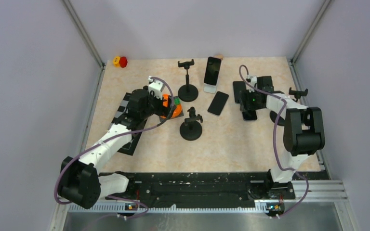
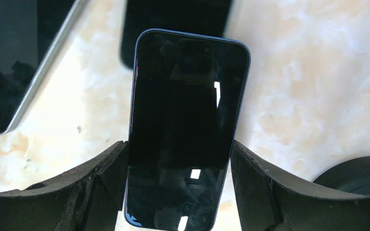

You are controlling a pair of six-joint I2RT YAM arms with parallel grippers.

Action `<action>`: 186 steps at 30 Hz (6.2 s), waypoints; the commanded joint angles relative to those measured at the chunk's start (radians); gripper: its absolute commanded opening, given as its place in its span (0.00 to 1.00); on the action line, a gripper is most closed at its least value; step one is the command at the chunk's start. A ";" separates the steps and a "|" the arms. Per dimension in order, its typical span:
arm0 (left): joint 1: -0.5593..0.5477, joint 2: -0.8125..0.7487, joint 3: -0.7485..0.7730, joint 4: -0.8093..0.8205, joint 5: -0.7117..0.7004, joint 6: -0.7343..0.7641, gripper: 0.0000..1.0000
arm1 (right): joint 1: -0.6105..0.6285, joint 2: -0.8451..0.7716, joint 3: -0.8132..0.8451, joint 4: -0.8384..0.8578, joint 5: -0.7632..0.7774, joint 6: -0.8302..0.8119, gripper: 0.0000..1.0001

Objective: Place the phone on the phone stand
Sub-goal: Pick up the phone at the center of the board.

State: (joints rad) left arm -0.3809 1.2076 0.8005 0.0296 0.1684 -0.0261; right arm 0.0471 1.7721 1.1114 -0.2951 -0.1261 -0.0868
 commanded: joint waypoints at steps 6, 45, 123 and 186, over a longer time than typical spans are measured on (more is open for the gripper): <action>0.003 -0.008 0.026 0.018 0.017 0.008 0.99 | 0.086 -0.142 -0.084 0.016 -0.023 -0.097 0.28; 0.003 0.153 0.385 -0.115 0.293 -0.026 0.99 | 0.318 -0.385 -0.038 0.037 -0.174 -0.281 0.27; -0.129 0.378 0.835 -0.238 0.969 -0.151 0.00 | 0.346 -0.568 0.144 -0.152 -0.742 -0.245 0.69; -0.078 0.181 0.432 0.459 0.852 -0.622 0.00 | 0.348 -0.506 -0.072 0.569 -0.925 0.389 0.67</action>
State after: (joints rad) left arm -0.4919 1.4689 1.2209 0.5026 1.0092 -0.7059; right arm 0.3862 1.3220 1.0210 0.4191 -1.1278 0.5018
